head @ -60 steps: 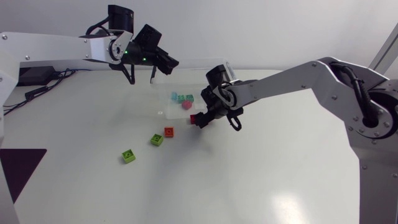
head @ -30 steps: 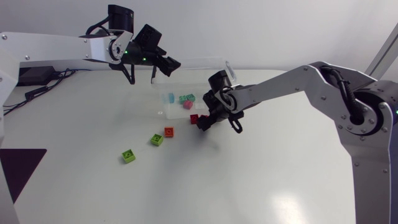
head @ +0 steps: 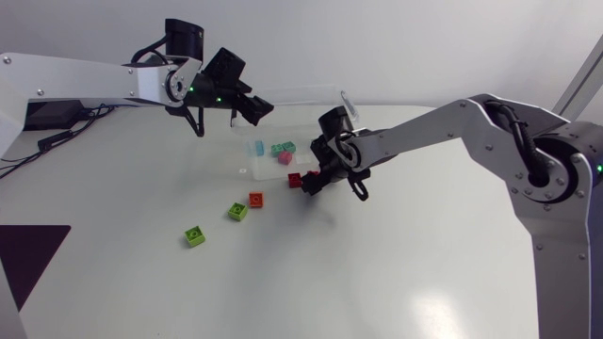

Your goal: Place the duplo bricks in the container

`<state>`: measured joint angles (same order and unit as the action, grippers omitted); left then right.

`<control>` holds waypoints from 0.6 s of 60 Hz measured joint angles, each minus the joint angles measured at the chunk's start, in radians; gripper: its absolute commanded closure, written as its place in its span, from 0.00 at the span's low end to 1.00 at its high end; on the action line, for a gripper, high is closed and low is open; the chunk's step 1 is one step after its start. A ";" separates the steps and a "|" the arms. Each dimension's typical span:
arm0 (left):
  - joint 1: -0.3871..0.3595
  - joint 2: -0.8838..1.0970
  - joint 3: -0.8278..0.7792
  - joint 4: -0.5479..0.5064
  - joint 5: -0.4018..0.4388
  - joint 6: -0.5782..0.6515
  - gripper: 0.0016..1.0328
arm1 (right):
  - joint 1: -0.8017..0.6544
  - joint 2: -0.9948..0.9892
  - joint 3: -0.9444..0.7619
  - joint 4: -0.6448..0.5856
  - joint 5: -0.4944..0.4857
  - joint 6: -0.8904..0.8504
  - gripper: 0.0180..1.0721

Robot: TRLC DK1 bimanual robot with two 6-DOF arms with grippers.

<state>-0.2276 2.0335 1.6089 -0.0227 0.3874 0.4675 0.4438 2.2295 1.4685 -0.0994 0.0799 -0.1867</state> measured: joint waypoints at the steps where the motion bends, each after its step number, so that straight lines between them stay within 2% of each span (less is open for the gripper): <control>1: 0.000 -0.002 -0.002 0.000 0.000 0.000 0.05 | -0.005 0.000 -0.005 0.005 0.000 0.000 0.11; 16: 0.000 -0.025 -0.043 0.014 0.000 0.000 0.05 | -0.026 -0.038 -0.079 0.054 0.015 0.008 0.11; 36: 0.000 -0.075 -0.104 0.038 0.000 0.000 0.05 | -0.006 -0.023 -0.053 0.045 -0.016 0.031 0.11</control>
<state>-0.2272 1.9583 1.5047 0.0151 0.3874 0.4679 0.4377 2.2063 1.4158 -0.0540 0.0639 -0.1555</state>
